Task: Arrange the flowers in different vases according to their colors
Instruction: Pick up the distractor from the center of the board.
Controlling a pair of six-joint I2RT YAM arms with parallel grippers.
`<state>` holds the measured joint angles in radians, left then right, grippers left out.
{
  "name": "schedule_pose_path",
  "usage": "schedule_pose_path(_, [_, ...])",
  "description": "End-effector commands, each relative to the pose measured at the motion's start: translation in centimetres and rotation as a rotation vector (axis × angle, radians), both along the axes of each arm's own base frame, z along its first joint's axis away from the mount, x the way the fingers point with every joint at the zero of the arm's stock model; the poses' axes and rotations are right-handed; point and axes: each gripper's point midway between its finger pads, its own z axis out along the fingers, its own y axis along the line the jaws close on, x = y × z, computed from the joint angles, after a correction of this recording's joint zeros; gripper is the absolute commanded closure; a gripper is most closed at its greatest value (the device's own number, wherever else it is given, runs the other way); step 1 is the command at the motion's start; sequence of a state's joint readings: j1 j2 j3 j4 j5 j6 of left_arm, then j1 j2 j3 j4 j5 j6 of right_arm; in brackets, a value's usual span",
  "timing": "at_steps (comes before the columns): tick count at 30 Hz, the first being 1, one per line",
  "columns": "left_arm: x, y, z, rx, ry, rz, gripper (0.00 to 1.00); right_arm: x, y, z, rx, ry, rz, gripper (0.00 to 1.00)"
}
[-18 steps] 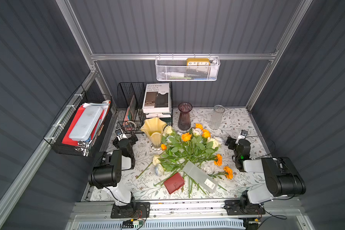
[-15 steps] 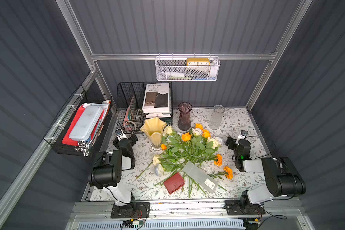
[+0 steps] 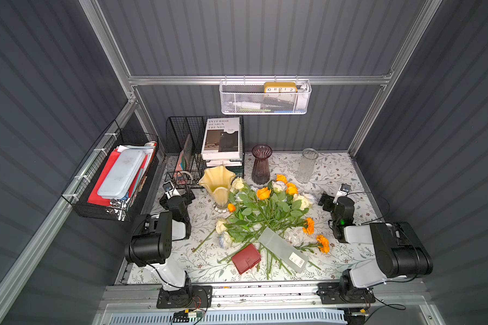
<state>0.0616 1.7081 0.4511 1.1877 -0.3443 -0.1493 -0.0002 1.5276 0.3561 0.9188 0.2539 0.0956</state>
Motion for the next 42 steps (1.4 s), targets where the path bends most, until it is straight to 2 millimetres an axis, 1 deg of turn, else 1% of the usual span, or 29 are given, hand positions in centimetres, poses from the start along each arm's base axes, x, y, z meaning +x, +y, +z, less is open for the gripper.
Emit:
schedule_pose_path(1, [0.2, 0.2, 0.7, -0.006, -0.023, 0.008, 0.01, 0.4, 0.0, 0.3, -0.002, -0.01, 0.002, 0.01])
schedule_pose_path(3, [0.2, 0.2, 0.8, -0.006, -0.026, 0.006, 0.01, 0.3, 0.1, 0.3, -0.009, -0.013, 0.005, 0.01])
schedule_pose_path(4, [-0.1, 0.4, 1.1, 0.002, -0.037, 0.019, 0.01, 0.3, -0.2, 1.1, -0.014, -0.049, -0.017, 0.01])
schedule_pose_path(5, [-0.3, 0.4, 2.5, 0.049, -0.065, 0.02, 0.01, 0.1, 0.0, 1.3, -0.017, -0.054, -0.011, 0.01])
schedule_pose_path(6, [-0.1, 0.0, 3.2, 0.046, -0.048, 0.007, 0.01, -0.1, 0.2, 1.3, -0.023, -0.042, -0.003, 0.01])
schedule_pose_path(7, [0.1, 0.0, 4.6, 0.018, -0.043, 0.025, 0.01, -0.1, 0.5, 1.6, -0.042, -0.04, 0.005, 0.01])
schedule_pose_path(8, [-0.2, 0.7, 6.3, 0.012, -0.058, 0.074, 0.01, -0.1, 0.3, 3.2, -0.084, -0.075, -0.046, 0.01])
schedule_pose_path(10, [-1.3, 0.5, 10.6, 0.03, -0.146, 0.097, 0.01, -0.3, 0.7, 5.2, -0.114, -0.026, -0.061, 0.01])
schedule_pose_path(12, [-1.9, -1.1, 14.1, 0.023, -0.18, 0.074, 0.01, -0.7, 1.0, 8.1, -0.08, -0.021, -0.06, 0.01])
schedule_pose_path(13, [-2.1, -2.3, 15.4, 0.015, -0.183, 0.067, 0.01, -0.8, 1.3, 10.2, -0.063, -0.047, -0.05, 0.01])
schedule_pose_path(14, [-2.2, -3.8, 16.2, 0.014, -0.166, 0.036, 0.01, -1.0, 1.8, 11.6, -0.043, -0.049, -0.043, 0.01])
schedule_pose_path(16, [-2.7, -7.6, 17.1, 0.012, -0.124, -0.037, 0.01, -2.0, 3.7, 12.9, -0.032, 0.014, -0.004, 0.01])
schedule_pose_path(18, [-3.5, -12.2, 17.2, -0.01, -0.057, -0.163, 0.01, -3.1, 6.4, 13.7, -0.052, 0.043, 0.05, 0.01])
schedule_pose_path(19, [-4.2, -14.8, 17.0, -0.04, -0.013, -0.234, 0.01, -3.6, 8.2, 13.9, -0.047, 0.062, 0.106, 0.01])
schedule_pose_path(20, [-5.1, -17.7, 16.3, -0.063, 0.049, -0.327, 0.01, -4.4, 10.2, 13.6, -0.038, 0.095, 0.167, 0.01])
schedule_pose_path(21, [-6.0, -20.1, 15.5, -0.083, 0.106, -0.399, 0.01, -5.1, 11.8, 13.2, -0.024, 0.136, 0.212, 0.01])
schedule_pose_path(23, [-8.8, -24.8, 13.4, -0.122, 0.239, -0.51, 0.01, -7.3, 15.2, 11.7, -0.018, 0.258, 0.312, 0.01])
schedule_pose_path(24, [-10.2, -26.3, 12.4, -0.138, 0.303, -0.542, 0.01, -8.4, 16.4, 10.9, -0.024, 0.311, 0.34, 0.01])
schedule_pose_path(26, [-13.4, -28.5, 10.0, -0.189, 0.422, -0.568, 0.01, -11.2, 18.4, 9.1, -0.08, 0.435, 0.419, 0.01])
schedule_pose_path(27, [-14.9, -29.3, 8.9, -0.217, 0.467, -0.591, 0.01, -12.4, 19.0, 8.2, -0.117, 0.482, 0.456, 0.01])
schedule_pose_path(29, [-18.4, -30.6, 6.5, -0.298, 0.559, -0.614, 0.01, -14.6, 19.6, 6.8, -0.174, 0.543, 0.514, 0.01])
schedule_pose_path(31, [-21.5, -31.4, 4.7, -0.36, 0.629, -0.627, 0.01, -16.1, 19.3, 5.9, -0.203, 0.57, 0.544, 0.01])
schedule_pose_path(33, [-24.2, -32.2, 3.7, -0.407, 0.68, -0.649, 0.01, -17.4, 18.6, 5.4, -0.219, 0.582, 0.564, 0.01])
schedule_pose_path(34, [-25.5, -32.9, 3.3, -0.421, 0.706, -0.669, 0.01, -17.9, 18.5, 5.1, 0.004, 0.575, 0.426, 0.01])
schedule_pose_path(35, [-26.7, -33.7, 2.7, -0.424, 0.736, -0.697, 0.01, -18.3, 18.5, 4.8, 0.061, 0.572, 0.413, 0.01])
schedule_pose_path(36, [-27.7, -34.1, 1.8, -0.409, 0.774, -0.703, 0.01, -18.6, 18.5, 4.6, 0.08, 0.576, 0.42, 0.01])
schedule_pose_path(37, [-28.6, -34.1, 0.3, -0.373, 0.831, -0.679, 0.01, -18.9, 18.5, 4.2, 0.09, 0.589, 0.424, 0.01])
schedule_pose_path(39, [-30.3, -33.5, -2.1, -0.291, 0.925, -0.61, 0.01, -19.5, 18.2, 3.6, 0.09, 0.627, 0.415, 0.01])
schedule_pose_path(42, [-32.3, -33.2, -3.9, -0.224, 0.997, -0.574, 0.01, -20.3, 18.4, 3.0, 0.102, 0.662, 0.428, 0.01])
